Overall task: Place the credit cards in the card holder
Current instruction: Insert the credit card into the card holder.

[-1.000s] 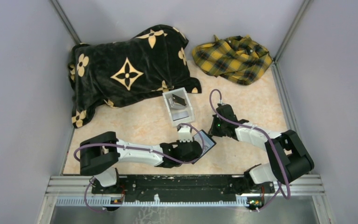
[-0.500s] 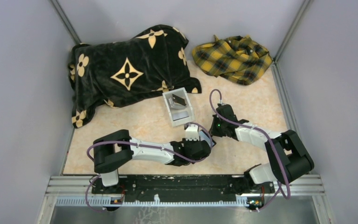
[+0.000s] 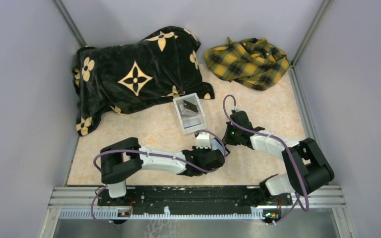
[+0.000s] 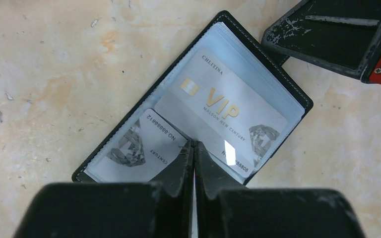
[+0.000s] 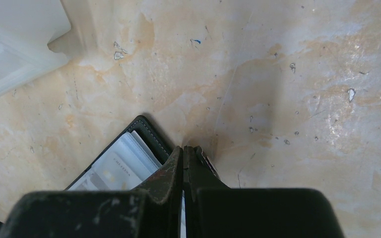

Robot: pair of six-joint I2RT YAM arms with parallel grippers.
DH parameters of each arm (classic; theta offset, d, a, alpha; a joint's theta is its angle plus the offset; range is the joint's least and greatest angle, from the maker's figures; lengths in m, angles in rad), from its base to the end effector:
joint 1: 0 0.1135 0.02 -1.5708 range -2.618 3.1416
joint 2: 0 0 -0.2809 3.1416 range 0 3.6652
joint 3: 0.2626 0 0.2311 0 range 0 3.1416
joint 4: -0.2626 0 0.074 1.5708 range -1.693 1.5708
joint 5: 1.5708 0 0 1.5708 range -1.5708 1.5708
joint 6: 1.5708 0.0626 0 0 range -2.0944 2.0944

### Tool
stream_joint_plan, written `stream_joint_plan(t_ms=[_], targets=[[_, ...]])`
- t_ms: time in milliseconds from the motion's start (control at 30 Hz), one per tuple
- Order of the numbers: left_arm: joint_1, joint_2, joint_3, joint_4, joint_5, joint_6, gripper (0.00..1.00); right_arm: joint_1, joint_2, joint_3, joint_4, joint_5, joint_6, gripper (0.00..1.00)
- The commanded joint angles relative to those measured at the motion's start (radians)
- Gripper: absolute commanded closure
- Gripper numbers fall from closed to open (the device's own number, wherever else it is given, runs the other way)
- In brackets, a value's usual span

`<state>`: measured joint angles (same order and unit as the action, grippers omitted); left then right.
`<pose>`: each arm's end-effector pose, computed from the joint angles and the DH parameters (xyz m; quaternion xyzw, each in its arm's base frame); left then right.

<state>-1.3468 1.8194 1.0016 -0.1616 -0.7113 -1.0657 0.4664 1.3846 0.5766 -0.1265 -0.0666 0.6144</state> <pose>0.1183 -0.3353 0.1631 0.0252 0.9021 -0.1365 0.4086 0.2184 0.1146 0.1599 0.0598 0.9475 0.1880 0.2518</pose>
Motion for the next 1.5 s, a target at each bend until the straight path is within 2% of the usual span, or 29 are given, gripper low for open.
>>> stream_joint_plan(t_ms=[0,433,900,1467], targets=[[-0.006,0.035,0.034,-0.07,-0.056,0.046,0.92,0.01,0.059,-0.023,-0.032,0.011,0.004,1.0],[-0.006,0.04,0.049,-0.042,-0.068,0.067,0.92,0.023,0.078,-0.011,-0.025,0.009,0.008,1.0],[-0.055,-0.086,-0.038,-0.078,-0.092,-0.01,0.92,0.025,0.087,-0.023,-0.014,0.014,0.011,1.0],[-0.058,0.044,0.041,-0.101,-0.004,0.016,0.96,0.029,0.06,-0.018,-0.033,0.014,0.017,1.0]])
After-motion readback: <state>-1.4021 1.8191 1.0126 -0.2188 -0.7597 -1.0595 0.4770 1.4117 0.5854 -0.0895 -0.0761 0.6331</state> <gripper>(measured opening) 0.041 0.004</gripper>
